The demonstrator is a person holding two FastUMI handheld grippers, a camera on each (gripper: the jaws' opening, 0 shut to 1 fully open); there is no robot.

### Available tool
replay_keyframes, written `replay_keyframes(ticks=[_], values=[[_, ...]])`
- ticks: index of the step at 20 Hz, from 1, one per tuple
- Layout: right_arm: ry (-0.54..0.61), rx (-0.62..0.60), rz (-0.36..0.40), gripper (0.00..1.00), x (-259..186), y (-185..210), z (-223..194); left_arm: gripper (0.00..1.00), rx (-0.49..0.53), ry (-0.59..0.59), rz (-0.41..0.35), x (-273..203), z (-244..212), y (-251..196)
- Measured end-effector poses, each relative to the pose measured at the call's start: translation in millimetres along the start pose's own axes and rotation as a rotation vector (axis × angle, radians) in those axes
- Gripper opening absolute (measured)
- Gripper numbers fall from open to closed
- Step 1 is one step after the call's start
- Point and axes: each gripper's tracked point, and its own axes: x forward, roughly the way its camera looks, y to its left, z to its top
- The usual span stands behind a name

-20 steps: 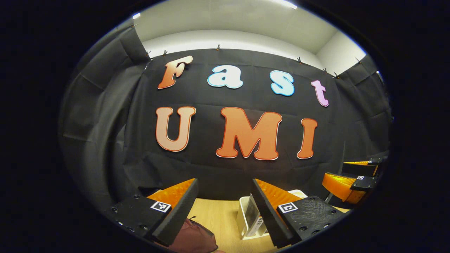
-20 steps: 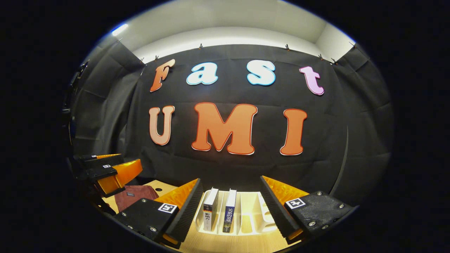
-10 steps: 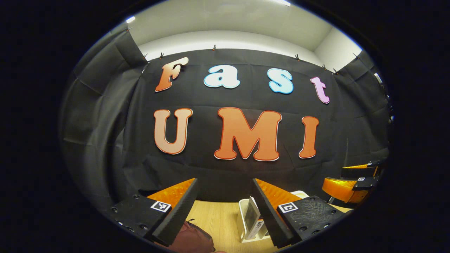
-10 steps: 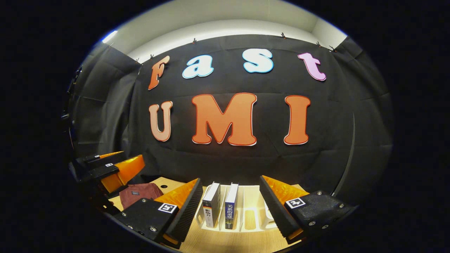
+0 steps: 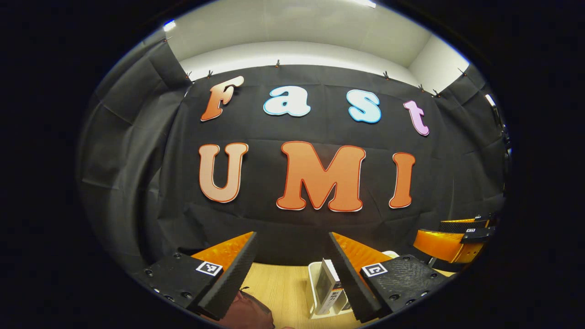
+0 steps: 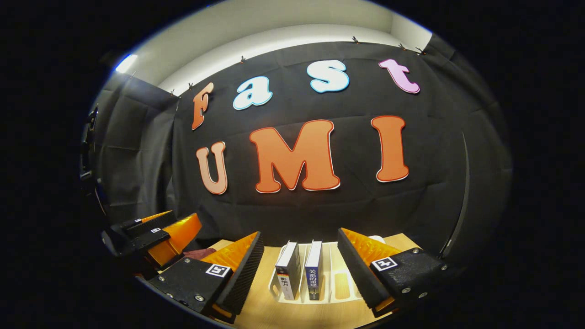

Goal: Open the schoolbag, grab two books from the bookshelf and put them into the schoolbag.

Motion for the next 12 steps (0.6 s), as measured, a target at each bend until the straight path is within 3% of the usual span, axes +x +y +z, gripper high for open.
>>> replay_keyframes(ticks=[6,12], values=[[-0.051,-0.076,-0.038,0.96,0,-9,9,0.95,0.016,-0.007,-0.001,3,3,-4],[-0.078,-0.145,-0.002,0.96,-2,-1,11,0.95,0.024,-0.007,0.01,3,2,-5]])
